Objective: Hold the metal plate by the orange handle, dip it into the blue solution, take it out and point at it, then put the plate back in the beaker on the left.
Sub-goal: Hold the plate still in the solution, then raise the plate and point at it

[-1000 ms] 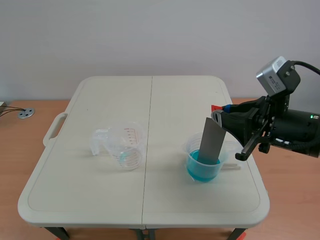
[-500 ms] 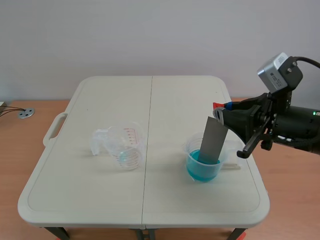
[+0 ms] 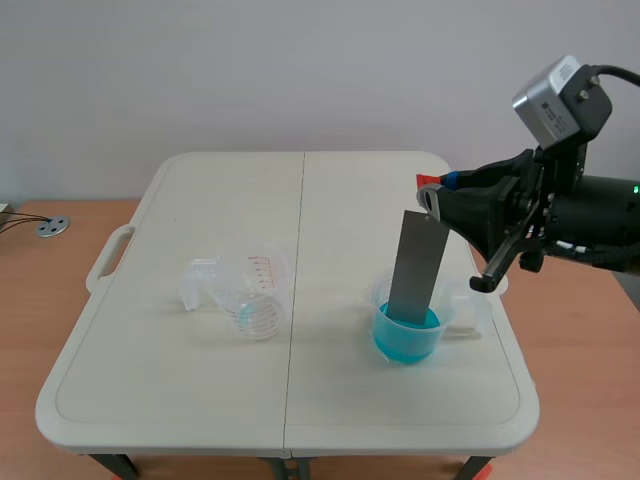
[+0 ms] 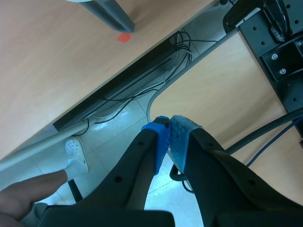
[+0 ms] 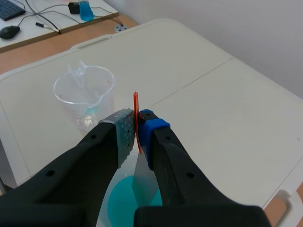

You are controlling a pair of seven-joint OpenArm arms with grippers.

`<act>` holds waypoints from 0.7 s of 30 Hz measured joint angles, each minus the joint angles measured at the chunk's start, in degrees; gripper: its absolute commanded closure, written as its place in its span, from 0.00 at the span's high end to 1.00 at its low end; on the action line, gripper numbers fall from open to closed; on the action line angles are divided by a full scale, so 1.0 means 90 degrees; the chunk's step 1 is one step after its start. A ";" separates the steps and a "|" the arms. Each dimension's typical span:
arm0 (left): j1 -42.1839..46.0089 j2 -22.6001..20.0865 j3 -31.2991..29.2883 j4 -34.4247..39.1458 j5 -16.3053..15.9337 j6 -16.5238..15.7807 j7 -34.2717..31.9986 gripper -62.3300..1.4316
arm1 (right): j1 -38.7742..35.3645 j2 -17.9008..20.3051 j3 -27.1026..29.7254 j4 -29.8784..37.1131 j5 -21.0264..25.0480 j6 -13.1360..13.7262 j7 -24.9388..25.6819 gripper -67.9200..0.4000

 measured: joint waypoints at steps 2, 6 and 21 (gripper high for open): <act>0.0000 0.0000 0.0000 0.0000 0.0000 0.0000 0.0000 0.05 | 0.0000 0.0000 0.0015 0.0119 0.0002 -0.0002 -0.0051 0.02; 0.0000 0.0000 0.0000 0.0000 0.0000 0.0000 0.0000 0.05 | -0.0005 0.0000 0.0034 0.0352 0.0158 0.0002 -0.0342 0.02; -0.0005 0.0000 0.0000 0.0000 0.0000 0.0000 0.0000 0.05 | -0.0005 0.0000 0.0529 0.1290 0.1078 0.0002 -0.1530 0.02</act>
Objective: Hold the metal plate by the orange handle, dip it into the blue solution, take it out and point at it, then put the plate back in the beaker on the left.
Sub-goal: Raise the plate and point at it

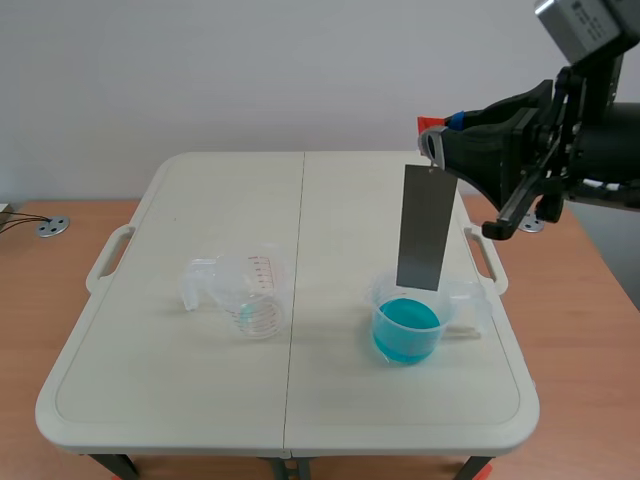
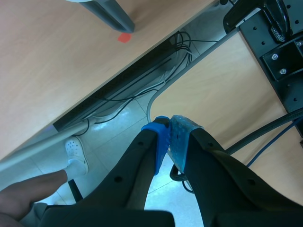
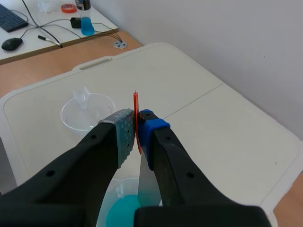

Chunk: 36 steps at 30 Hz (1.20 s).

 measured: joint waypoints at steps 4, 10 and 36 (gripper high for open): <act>0.0000 0.0000 0.0000 0.0000 0.0000 0.0000 0.0000 0.05 | 0.0000 0.0000 0.0102 0.0238 0.0313 0.0002 -0.0257 0.02; -0.0175 0.0000 -0.0002 0.0002 -0.0024 0.0027 0.0002 0.05 | 0.0000 0.0000 0.0316 0.0542 0.0622 0.0000 -0.0527 0.02; -0.2722 0.0017 -0.0818 0.1477 -0.0449 -0.0367 0.0049 0.05 | 0.0002 0.0000 0.1052 0.1792 0.1586 0.0002 -0.1246 0.02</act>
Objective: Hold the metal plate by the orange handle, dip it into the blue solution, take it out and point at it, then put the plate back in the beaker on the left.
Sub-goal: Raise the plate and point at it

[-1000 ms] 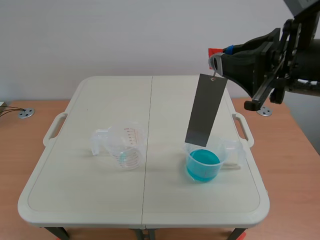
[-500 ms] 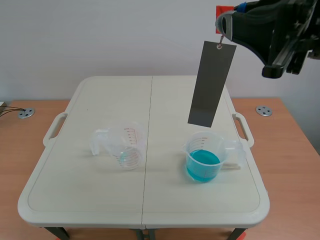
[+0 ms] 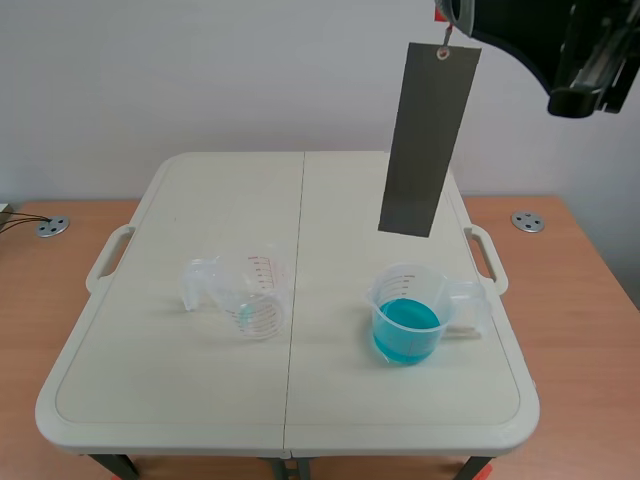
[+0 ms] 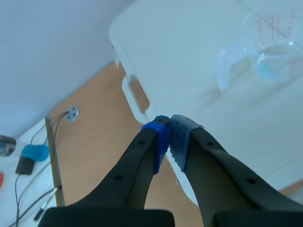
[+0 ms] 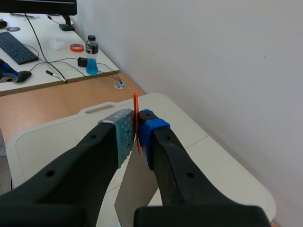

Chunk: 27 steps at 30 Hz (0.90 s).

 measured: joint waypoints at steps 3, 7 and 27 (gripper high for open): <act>-0.0430 0.0000 0.0177 -0.0005 0.0002 -0.0369 0.0041 0.05 | 0.0000 0.0000 0.0000 0.0036 0.0109 0.0000 -0.0002 0.02; -0.1001 -0.0002 0.0801 -0.0005 0.0017 -0.0882 0.0318 0.05 | 0.0000 0.0000 0.0000 0.0036 0.0126 0.0000 -0.0032 0.02; -0.3764 0.0406 0.3995 -0.1018 -0.0049 -0.0974 0.1129 0.05 | 0.0000 0.0000 0.0000 0.0036 0.0126 0.0000 -0.0049 0.02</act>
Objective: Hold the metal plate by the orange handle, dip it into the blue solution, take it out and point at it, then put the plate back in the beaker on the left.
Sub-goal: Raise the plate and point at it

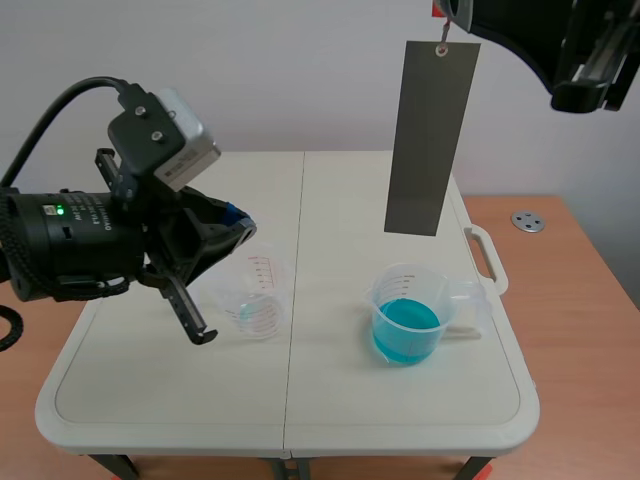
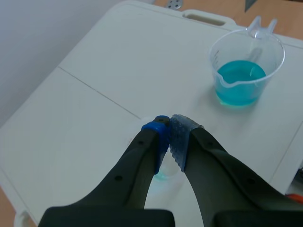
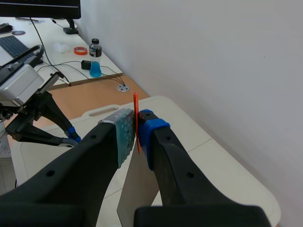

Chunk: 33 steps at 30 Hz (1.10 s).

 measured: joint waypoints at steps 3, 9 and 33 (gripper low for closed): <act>-0.0282 0.0182 0.0257 -0.0277 0.0000 -0.0090 0.0027 0.05 | 0.0000 0.0000 0.0000 0.0000 0.0000 0.0000 0.0000 0.02; -0.0714 0.0425 0.0702 -0.0736 0.0022 -0.0146 0.0024 0.05 | 0.0000 0.0000 0.0000 0.0000 0.0000 0.0000 -0.0002 0.02; -0.1234 0.0755 0.1098 -0.1129 0.0163 -0.0262 0.0044 0.05 | 0.0000 0.0000 0.0000 0.0000 0.0000 0.0000 0.0000 0.02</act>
